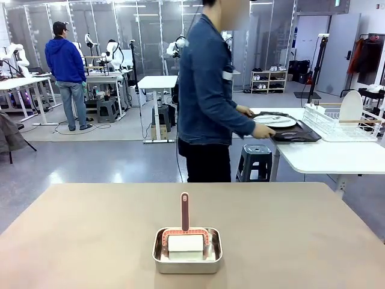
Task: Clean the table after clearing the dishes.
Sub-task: When the right (or left) Handle tray is removed, use the right hand (or left hand) to clean the right (or left) side of the table with the Lint Roller.
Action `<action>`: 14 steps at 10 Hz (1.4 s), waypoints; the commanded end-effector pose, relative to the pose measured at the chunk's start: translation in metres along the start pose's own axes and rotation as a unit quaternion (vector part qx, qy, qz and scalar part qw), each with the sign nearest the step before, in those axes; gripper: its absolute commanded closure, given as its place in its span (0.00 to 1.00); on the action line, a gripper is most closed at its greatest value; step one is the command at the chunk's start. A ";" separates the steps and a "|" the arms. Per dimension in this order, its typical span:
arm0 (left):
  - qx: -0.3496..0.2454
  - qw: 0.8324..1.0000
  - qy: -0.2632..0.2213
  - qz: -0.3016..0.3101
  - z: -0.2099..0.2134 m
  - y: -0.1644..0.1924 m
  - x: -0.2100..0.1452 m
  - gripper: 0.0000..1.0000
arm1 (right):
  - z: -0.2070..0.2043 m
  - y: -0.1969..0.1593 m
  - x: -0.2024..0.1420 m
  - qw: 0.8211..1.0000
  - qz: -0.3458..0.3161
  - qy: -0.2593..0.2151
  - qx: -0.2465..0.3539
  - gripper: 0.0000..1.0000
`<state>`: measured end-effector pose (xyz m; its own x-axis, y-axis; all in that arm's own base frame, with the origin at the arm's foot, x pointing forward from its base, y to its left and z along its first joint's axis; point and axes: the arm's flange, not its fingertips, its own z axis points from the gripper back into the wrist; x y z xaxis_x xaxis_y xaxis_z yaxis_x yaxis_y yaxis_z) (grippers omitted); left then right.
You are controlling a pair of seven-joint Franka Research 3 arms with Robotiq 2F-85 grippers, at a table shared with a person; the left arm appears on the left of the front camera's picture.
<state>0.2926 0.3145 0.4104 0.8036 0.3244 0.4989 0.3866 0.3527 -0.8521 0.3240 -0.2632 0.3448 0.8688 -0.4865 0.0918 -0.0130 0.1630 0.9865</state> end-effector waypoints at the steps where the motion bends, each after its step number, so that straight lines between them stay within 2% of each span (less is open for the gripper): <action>1: 0.034 0.990 0.082 -0.110 -0.041 -0.068 0.039 0.00 | -0.001 0.002 0.001 1.000 0.005 0.001 0.006 0.00; 3: 0.050 0.964 0.180 -0.188 -0.114 -0.130 0.077 0.00 | -0.001 0.002 0.001 1.000 0.005 0.001 0.006 0.00; 6: 0.048 0.909 0.321 -0.262 -0.237 -0.185 0.096 0.00 | -0.001 0.002 0.001 1.000 0.005 0.001 0.006 0.00; 7: 0.050 0.875 0.381 -0.296 -0.288 -0.201 0.091 0.00 | -0.001 0.002 0.001 1.000 0.005 0.001 0.006 0.00; 9: 0.035 0.816 0.464 -0.344 -0.370 -0.219 0.077 0.00 | -0.001 0.002 0.001 1.000 0.005 0.001 0.006 0.00; 10: 0.049 0.784 0.500 -0.364 -0.407 -0.222 0.070 0.00 | -0.001 0.002 0.001 1.000 0.005 0.001 0.006 0.00; 11: 0.043 0.764 0.519 -0.381 -0.435 -0.225 0.063 0.00 | -0.001 0.002 0.001 1.000 0.005 0.001 0.006 0.00; 13: 0.029 0.743 0.543 -0.390 -0.469 -0.229 0.051 0.00 | -0.001 0.002 0.001 1.000 0.005 0.001 0.006 0.00; 14: 0.025 0.764 0.527 -0.371 -0.456 -0.230 0.044 0.00 | -0.001 0.002 0.001 1.000 0.005 0.001 0.006 0.00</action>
<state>0.4526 -0.1707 0.5497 0.2649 -0.8789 0.3967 0.9209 0.1086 -0.3744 0.3251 -0.2627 0.3435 0.8703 -0.4845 0.0889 -0.0109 0.1614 0.9868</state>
